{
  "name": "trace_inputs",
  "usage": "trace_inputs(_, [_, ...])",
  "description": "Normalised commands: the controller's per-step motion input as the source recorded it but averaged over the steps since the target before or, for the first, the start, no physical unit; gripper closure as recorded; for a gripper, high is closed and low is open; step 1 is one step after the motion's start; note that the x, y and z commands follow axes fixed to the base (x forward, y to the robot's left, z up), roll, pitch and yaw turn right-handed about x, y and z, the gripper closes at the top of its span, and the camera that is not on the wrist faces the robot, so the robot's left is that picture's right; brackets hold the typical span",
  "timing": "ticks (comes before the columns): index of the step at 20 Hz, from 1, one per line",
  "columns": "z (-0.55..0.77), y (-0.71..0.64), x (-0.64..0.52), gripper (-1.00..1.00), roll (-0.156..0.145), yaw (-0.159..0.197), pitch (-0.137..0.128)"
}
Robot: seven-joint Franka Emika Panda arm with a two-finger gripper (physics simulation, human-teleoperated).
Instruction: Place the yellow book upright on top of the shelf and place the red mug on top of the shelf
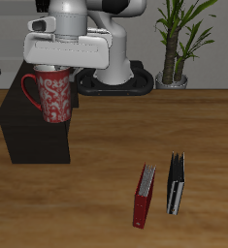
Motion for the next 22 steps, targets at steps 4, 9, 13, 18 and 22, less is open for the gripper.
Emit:
trace_inputs(4, [0.44,0.01,-0.36,1.0,-0.006,-0.032,-0.053])
trace_inputs(9, [0.28,-0.01,-0.32,1.0,0.008,-0.023,-0.024])
trace_inputs(13, [0.16,-0.1,-0.27,1.0,0.001,-0.041,0.001])
trace_inputs(18, [0.08,-0.11,-0.38,1.0,-0.003,-0.071,-0.004])
trace_inputs(22, [0.1,-0.12,-0.52,1.0,0.039,-0.034,-0.026])
